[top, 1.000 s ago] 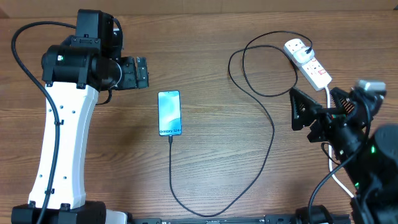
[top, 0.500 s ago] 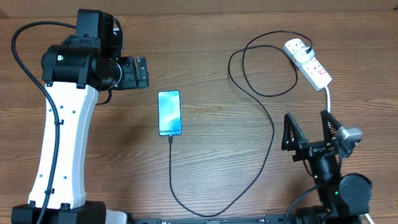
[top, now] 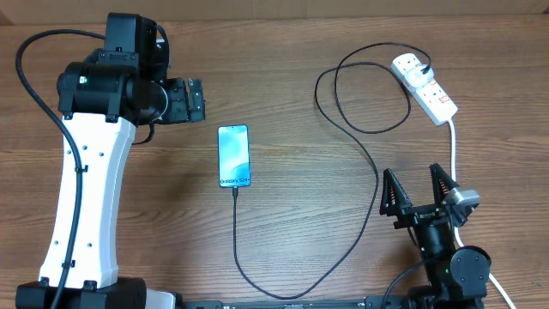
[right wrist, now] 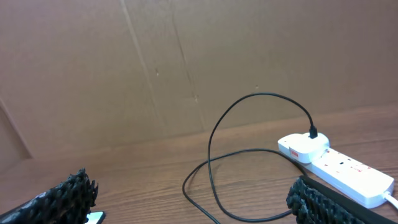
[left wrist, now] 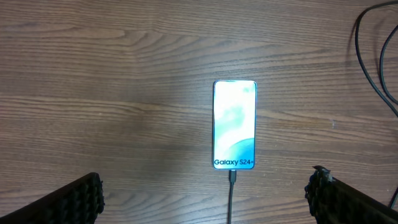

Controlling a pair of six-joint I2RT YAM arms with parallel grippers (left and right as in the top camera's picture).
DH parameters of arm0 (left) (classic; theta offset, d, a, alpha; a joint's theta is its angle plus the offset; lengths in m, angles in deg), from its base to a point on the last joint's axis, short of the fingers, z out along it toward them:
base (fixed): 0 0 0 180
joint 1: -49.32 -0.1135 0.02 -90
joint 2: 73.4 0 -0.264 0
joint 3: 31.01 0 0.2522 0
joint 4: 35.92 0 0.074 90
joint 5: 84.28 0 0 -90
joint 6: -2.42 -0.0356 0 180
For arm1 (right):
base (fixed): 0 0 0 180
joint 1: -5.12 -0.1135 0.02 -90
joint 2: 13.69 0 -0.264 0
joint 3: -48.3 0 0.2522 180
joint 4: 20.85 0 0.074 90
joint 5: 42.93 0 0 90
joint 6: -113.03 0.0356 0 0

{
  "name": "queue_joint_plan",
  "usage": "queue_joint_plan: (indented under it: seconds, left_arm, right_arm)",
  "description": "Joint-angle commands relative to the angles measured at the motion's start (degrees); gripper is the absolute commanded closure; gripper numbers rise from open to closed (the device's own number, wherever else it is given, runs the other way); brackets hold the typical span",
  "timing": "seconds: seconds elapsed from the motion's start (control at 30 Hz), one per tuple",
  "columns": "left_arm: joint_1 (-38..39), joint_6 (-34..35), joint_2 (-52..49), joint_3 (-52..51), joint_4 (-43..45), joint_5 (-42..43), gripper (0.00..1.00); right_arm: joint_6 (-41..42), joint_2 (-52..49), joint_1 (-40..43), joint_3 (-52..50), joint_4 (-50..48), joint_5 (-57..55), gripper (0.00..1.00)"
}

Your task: Plug charger to phone and switch on socket

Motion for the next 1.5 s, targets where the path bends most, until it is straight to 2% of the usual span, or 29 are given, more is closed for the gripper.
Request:
queue_joint_plan:
  seconds: [0.0, 0.2, 0.57, 1.3, 1.47]
  left_arm:
    - [-0.2, 0.6, -0.1, 0.9, 0.1, -0.6, 0.00]
    - [-0.2, 0.6, -0.1, 0.9, 0.1, -0.6, 0.01]
    - [-0.2, 0.6, -0.1, 0.9, 0.1, -0.6, 0.00]
    - [-0.2, 0.6, -0.1, 0.9, 0.1, -0.6, 0.00]
    - [-0.3, 0.3, 0.9, 0.8, 0.9, -7.0, 0.00]
  right_arm:
    - [-0.1, 1.0, -0.2, -2.6, -0.3, 0.1, 0.00]
    - [-0.4, 1.0, -0.5, -5.0, 1.0, 2.2, 0.00]
    - [-12.7, 1.0, -0.5, -5.0, 0.8, 4.1, 0.00]
    - [-12.1, 0.9, -0.5, -5.0, 0.8, 4.2, 0.00]
    - [-12.1, 0.9, -0.5, -5.0, 0.8, 4.2, 0.00]
